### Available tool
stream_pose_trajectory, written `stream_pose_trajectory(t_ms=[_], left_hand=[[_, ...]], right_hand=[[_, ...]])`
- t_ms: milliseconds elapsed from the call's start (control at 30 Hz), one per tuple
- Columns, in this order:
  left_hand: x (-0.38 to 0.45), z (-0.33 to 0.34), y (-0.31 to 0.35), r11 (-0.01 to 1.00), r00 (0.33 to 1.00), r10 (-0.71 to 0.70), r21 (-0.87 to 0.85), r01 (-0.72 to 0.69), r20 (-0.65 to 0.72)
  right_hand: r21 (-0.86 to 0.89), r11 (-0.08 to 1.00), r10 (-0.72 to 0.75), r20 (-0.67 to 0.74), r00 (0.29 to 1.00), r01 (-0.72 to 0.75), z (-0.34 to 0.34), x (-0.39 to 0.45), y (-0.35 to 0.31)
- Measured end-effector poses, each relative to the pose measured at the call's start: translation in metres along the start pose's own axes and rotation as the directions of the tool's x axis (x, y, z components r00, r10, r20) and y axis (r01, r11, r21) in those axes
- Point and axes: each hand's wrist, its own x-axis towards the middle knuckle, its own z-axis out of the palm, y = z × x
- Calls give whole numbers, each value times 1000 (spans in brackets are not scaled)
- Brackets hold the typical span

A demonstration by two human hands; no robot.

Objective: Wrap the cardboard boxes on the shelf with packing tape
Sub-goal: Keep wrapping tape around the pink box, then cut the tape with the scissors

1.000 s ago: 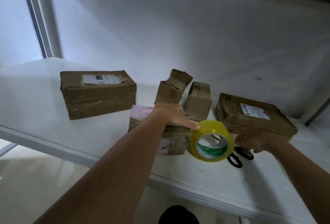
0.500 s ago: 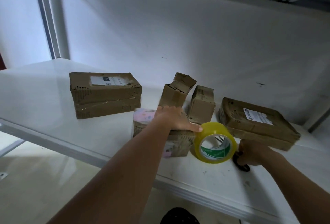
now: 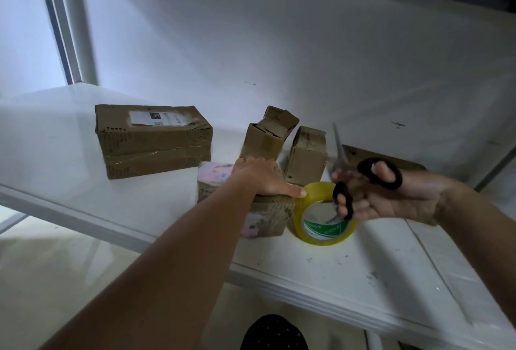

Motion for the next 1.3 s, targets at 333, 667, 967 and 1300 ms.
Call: stream_pose_trajectory(t_ms=[333, 667, 967, 1300], left_hand=[[2, 1, -1, 999, 1000, -2, 32, 1, 8], [1, 1, 0, 999, 1000, -19, 37, 18, 16], [-1, 0, 1, 999, 1000, -23, 35, 22, 19], [0, 1, -1, 998, 1000, -17, 59, 17, 6]], right_hand=[[-289, 930, 263, 101, 959, -225, 16, 4, 36], [-273, 927, 300, 132, 945, -256, 14, 3, 42], [-296, 908, 337, 90, 937, -297, 21, 7, 42], [-288, 927, 222, -94, 970, -240, 44, 30, 50]])
